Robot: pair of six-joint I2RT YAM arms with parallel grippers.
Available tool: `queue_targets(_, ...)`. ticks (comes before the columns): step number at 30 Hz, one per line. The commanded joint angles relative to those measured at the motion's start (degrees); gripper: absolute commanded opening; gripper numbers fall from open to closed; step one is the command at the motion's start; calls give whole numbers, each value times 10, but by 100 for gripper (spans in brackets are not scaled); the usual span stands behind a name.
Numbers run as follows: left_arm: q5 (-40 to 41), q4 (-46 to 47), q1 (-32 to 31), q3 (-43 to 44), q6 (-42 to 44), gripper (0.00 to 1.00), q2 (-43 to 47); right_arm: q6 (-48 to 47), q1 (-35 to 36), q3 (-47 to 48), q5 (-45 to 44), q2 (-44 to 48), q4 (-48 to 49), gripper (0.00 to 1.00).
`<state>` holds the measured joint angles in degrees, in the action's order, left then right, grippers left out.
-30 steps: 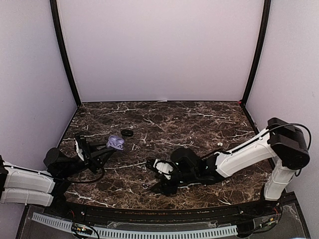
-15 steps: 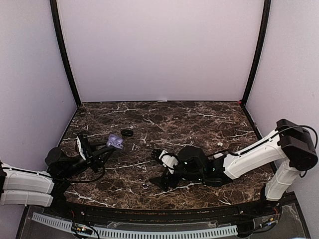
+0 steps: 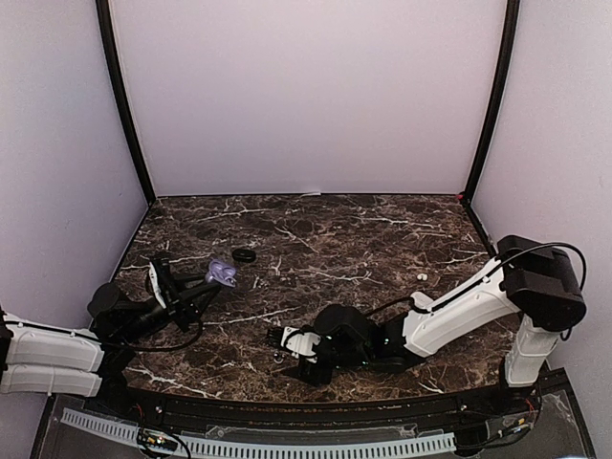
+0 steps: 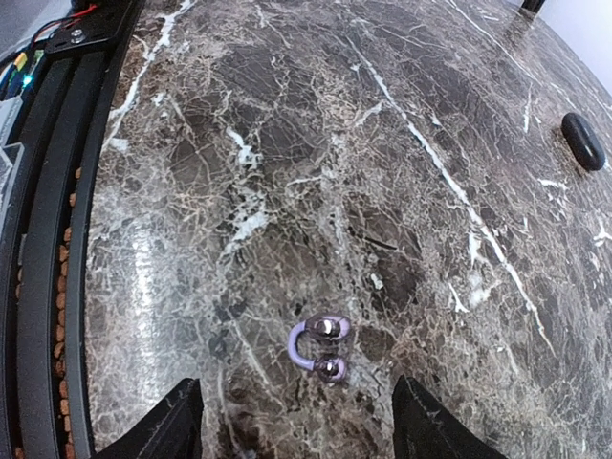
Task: Insert the wireless bluetooth earbuds into the charging case
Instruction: Move the left earbud to the center of the board.
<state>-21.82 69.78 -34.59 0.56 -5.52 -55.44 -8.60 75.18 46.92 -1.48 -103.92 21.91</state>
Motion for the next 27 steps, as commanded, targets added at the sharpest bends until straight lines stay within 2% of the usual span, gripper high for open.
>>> queue_targets(1, -2, 7, 3, -5, 7, 18, -1, -37, 5, 31, 4, -20, -19, 64)
queue_targets(6, -2, 5, 3, -5, 8, 18, -1, -47, 7, 47, 12, -37, -26, 57)
queue_targets(14, -3, 5, 3, -4, 7, 18, -3, -48, 6, 78, 9, -70, -48, 40)
queue_targets(27, -2, 3, 3, -4, 8, 18, -2, -47, 5, 96, -3, -89, -63, 36)
